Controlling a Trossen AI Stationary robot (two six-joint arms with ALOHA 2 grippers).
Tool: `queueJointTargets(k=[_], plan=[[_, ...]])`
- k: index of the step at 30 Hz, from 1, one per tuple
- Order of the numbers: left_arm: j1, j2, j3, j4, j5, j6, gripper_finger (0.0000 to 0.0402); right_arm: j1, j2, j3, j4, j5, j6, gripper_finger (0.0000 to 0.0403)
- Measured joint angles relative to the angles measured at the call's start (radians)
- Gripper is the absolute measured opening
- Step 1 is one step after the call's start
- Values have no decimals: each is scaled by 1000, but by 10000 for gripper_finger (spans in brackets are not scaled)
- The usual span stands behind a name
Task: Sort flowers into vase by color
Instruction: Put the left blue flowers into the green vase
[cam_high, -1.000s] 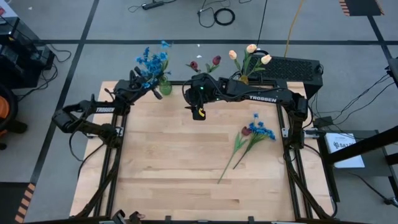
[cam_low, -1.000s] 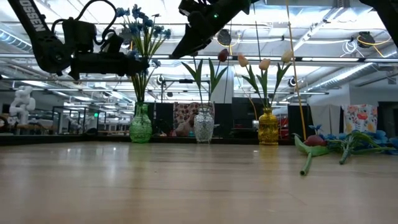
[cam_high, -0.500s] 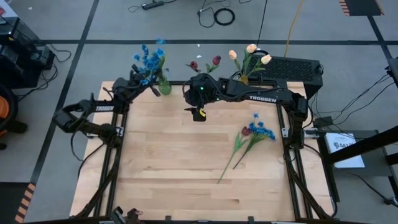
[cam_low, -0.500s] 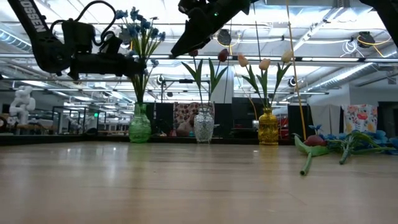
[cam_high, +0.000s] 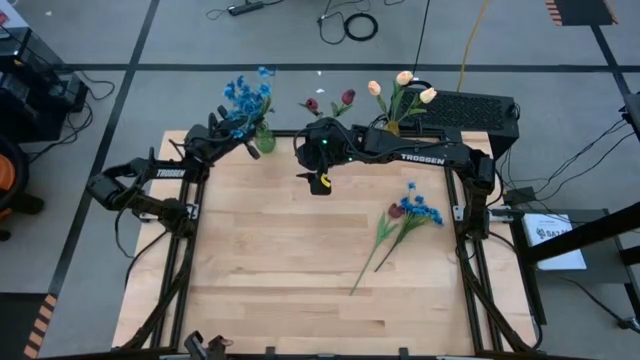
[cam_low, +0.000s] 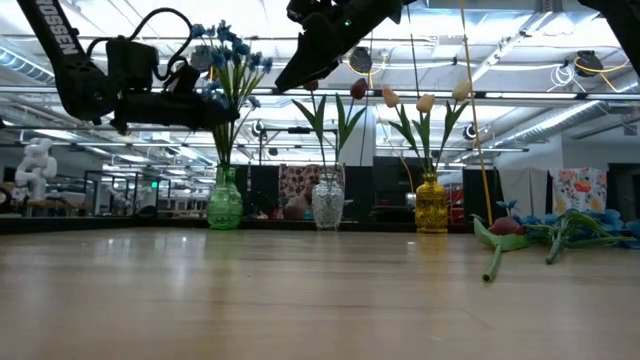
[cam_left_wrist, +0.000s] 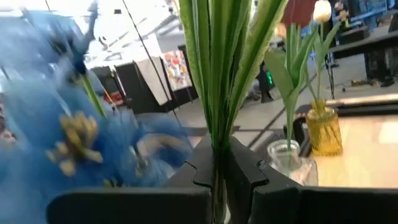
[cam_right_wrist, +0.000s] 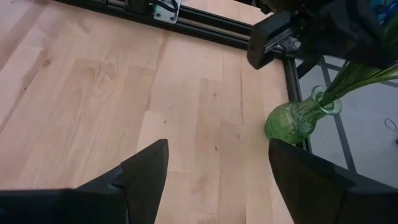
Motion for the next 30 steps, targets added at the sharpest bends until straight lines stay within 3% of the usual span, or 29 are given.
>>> queueJointTargets(k=[12,24,30], plan=[[0,0,0,-72,-38,53,21,0,0,0,0,0,0,270],[0,0,0,-127,-93,53,74,0,0,0,-1,1,0,270],[0,-1,0,-129,-123,53,121,0,0,0,-18,1,0,270]])
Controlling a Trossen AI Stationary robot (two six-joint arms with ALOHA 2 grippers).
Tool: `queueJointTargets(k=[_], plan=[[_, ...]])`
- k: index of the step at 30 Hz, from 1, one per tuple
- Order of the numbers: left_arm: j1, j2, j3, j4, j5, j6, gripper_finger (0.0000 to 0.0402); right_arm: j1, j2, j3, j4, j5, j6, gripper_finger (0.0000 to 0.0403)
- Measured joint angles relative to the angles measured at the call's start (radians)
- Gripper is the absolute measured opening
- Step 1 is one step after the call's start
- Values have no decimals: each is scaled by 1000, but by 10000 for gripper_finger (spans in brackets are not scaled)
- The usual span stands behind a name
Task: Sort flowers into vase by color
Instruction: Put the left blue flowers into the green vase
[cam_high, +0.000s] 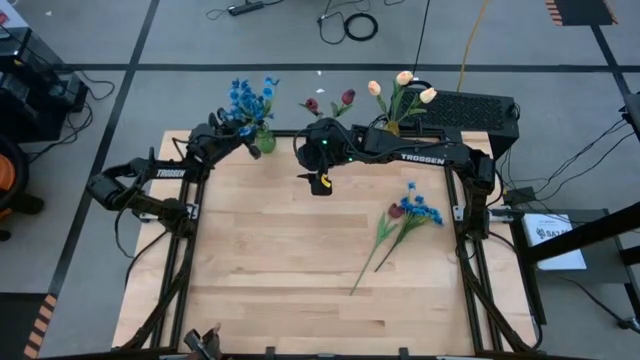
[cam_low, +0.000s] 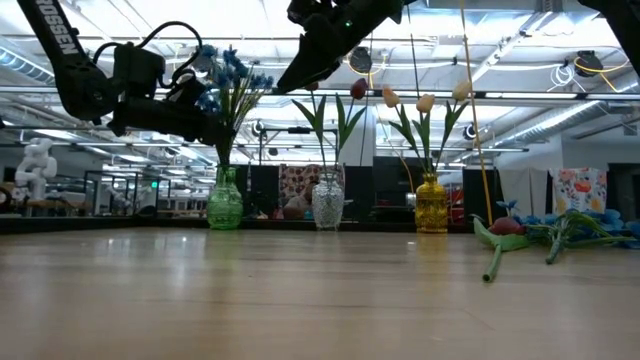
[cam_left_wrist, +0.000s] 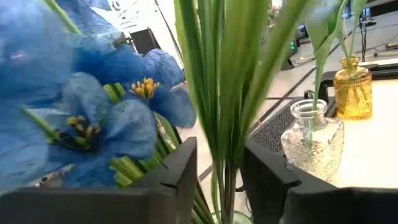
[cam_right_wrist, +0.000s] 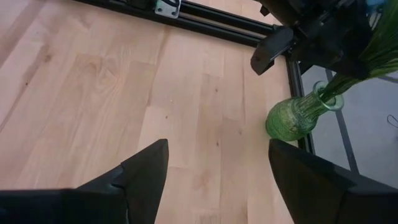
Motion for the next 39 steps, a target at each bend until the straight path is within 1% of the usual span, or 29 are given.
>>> queueJointTargets(k=[6,12,17,23,27,32,34,37,39], plan=[[-8,-2,0,-5,0,0,162,0,0,0,-10,0,0,270],[-22,-35,0,-14,-3,0,184,-2,-2,-14,-5,1,-3,270],[-23,-113,0,-27,-15,-1,188,-2,-2,-14,-6,1,-3,270],[-23,-255,0,-183,-42,0,194,-2,-2,-15,-8,1,-3,270],[-23,-328,0,-283,-59,0,230,-2,-2,-15,-8,1,-3,270],[-23,-372,0,-356,-97,-1,286,-2,-2,-15,-6,1,1,270],[-23,-384,0,-363,-99,-2,301,-2,-2,-15,-6,1,1,270],[-23,-412,9,-369,-100,-45,318,-2,-2,-15,-6,1,2,270],[-23,-432,36,-415,-100,-72,328,-2,-2,-15,-6,0,2,270]])
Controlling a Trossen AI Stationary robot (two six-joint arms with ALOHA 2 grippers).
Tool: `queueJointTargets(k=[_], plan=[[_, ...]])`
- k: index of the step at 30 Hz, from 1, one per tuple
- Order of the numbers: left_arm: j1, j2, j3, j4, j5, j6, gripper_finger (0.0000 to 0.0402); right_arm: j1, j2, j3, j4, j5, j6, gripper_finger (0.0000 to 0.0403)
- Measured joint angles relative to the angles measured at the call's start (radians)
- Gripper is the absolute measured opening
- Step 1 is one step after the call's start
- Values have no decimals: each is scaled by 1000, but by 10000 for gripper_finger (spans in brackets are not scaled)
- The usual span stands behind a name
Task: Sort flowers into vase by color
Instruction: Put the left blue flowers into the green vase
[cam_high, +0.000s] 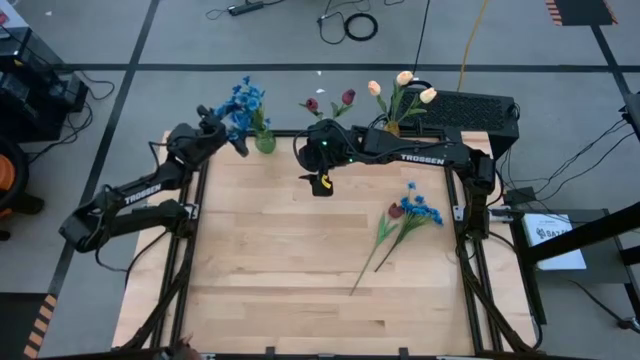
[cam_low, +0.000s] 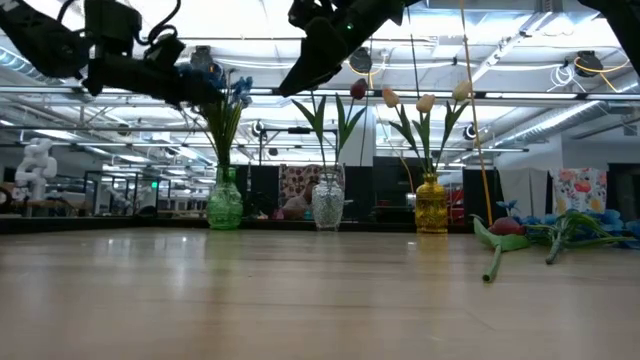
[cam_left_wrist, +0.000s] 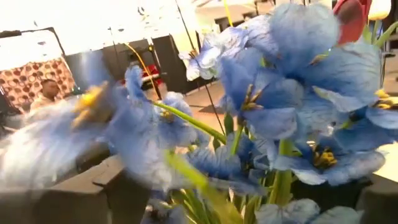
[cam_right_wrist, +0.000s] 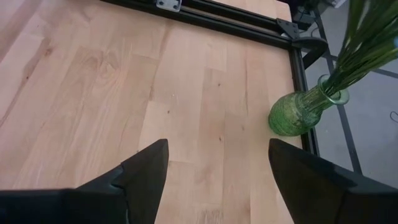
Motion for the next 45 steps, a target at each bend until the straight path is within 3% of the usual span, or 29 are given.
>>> queueJointTargets(k=[4,9,13,15,28,33,40,45], plan=[[0,-17,59,-152,-4,-6,350,0,0,0,0,0,1,270],[0,-14,114,-192,-5,-12,379,0,0,0,0,0,0,270],[0,-14,191,-398,-5,-39,398,0,0,0,0,0,0,270],[0,-14,227,-518,-8,-33,398,0,0,0,0,0,-1,270],[-55,-17,369,-883,-166,-8,400,0,1,0,-2,0,-5,270],[-84,-22,393,-894,-224,-55,400,0,2,0,-6,0,-5,270],[-142,-21,436,-1051,-327,-187,400,0,2,0,-7,0,-6,270],[-191,-23,489,-1145,-336,-274,400,0,2,0,-7,0,-14,270]])
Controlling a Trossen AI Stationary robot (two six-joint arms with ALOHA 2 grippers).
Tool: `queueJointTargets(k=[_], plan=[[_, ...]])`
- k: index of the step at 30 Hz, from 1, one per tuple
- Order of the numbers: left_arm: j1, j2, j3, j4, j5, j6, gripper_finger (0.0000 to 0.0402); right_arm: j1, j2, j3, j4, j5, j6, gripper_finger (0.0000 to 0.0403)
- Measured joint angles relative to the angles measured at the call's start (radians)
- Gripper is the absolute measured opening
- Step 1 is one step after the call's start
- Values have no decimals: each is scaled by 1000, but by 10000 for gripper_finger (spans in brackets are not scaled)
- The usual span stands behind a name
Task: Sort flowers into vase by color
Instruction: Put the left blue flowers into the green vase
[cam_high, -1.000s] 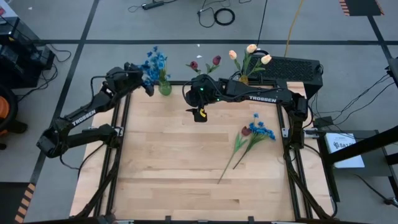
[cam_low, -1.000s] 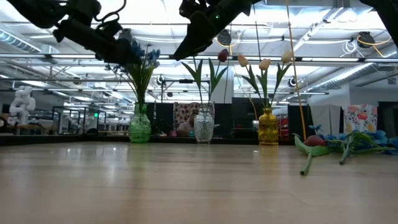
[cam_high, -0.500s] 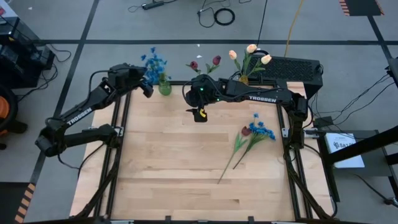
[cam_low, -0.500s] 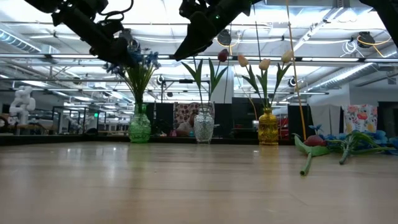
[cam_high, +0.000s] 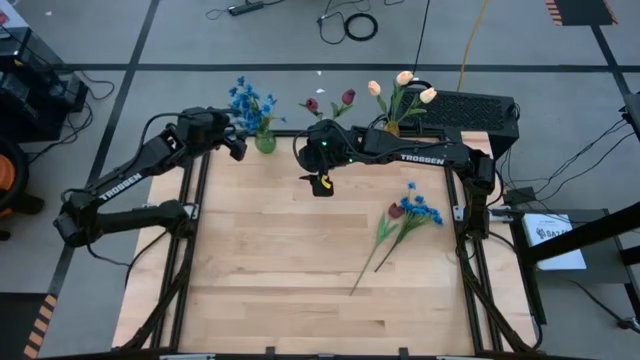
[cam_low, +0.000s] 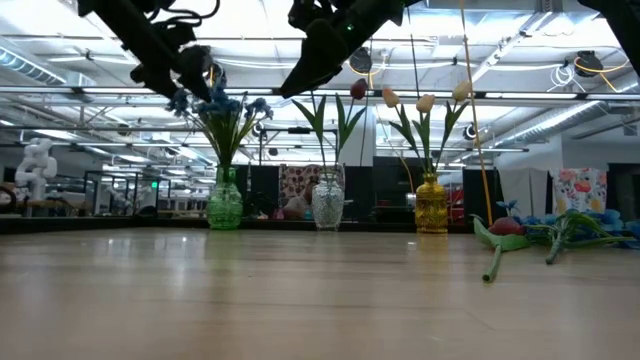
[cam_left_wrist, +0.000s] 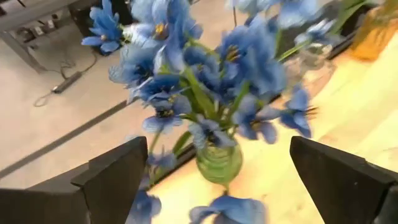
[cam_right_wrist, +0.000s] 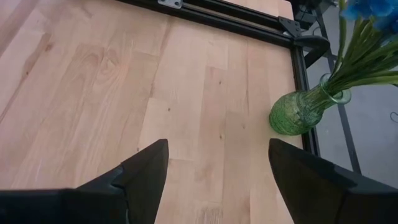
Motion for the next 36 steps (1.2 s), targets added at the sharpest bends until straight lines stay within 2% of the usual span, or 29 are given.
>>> queueJointTargets(k=[5,13,18,21,25,29,33,36], plan=[[-54,-5,51,-23,-23,-28,400,0,0,0,0,0,-2,270],[-144,-6,145,-17,-249,-24,400,-1,0,0,0,1,-5,270],[-220,11,140,25,-210,-7,400,-7,0,0,15,6,-10,270],[-282,59,132,42,-200,70,396,-15,0,0,4,6,-11,270],[-364,156,131,104,-185,234,372,-28,0,0,-40,52,-22,270],[-415,260,131,175,-193,337,339,-49,0,0,-130,207,-27,270],[-410,365,131,161,-313,301,303,-80,0,0,-243,274,11,270],[-401,434,131,177,-317,249,277,-95,-9,-2,-280,268,35,270]])
